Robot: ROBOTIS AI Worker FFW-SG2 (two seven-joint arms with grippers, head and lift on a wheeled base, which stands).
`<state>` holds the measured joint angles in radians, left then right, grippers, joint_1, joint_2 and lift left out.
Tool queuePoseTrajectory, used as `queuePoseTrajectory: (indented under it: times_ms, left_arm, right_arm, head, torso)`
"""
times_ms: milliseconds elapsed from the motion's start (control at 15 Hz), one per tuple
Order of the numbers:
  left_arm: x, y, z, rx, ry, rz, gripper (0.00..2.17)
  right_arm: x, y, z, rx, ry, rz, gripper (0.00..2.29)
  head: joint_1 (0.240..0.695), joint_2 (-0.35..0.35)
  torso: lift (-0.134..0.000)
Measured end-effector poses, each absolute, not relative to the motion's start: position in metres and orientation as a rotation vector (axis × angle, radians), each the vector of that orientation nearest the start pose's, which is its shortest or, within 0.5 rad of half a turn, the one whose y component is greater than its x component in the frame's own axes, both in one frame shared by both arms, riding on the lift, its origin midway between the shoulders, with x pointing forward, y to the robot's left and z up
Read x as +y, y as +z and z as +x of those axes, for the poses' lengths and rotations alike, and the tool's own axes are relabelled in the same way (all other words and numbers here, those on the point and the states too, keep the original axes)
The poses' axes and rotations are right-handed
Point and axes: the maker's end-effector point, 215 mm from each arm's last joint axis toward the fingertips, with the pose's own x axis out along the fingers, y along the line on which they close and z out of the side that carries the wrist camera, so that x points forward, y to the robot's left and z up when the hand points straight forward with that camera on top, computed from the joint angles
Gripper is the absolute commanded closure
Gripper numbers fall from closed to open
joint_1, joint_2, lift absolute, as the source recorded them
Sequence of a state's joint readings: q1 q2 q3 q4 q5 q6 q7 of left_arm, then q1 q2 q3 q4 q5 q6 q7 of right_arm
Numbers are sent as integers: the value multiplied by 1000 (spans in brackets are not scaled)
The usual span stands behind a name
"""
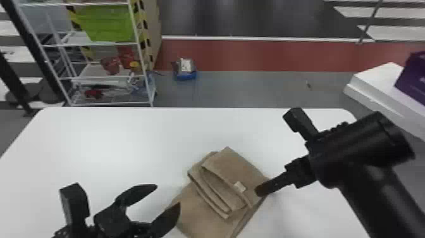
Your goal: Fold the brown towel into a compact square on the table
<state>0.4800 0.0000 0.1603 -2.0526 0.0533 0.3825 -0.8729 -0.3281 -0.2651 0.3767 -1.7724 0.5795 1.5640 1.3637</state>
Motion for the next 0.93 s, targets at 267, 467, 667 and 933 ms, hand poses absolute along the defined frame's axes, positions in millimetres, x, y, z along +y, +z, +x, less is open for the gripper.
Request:
queuePoseTrajectory:
  times_ms: [267,467,667,933]
  left_arm:
    - [142,-408,379,339,-718,-167,144]
    - [147,-407,378,337,-711,-166,144]
    - [149,-407,379,333,-708,-167,144]
    - [148,-409,380,334,-710,-170,144]
  right_arm:
    - [-134,-429,471,1228,730,-4,296]
    - [-129,-422,468,1202,750,-13,296]
    - [-140,-416,450,1161,766,-50,296]
    - [-173,-412,437,1143,736,-92,296]
  head:
    - [695,10]
    - [695,22]
    - [695,17]
    - [695,-33]
  torso:
    - [-124]
    - [-124]
    - [-124]
    - [-124]
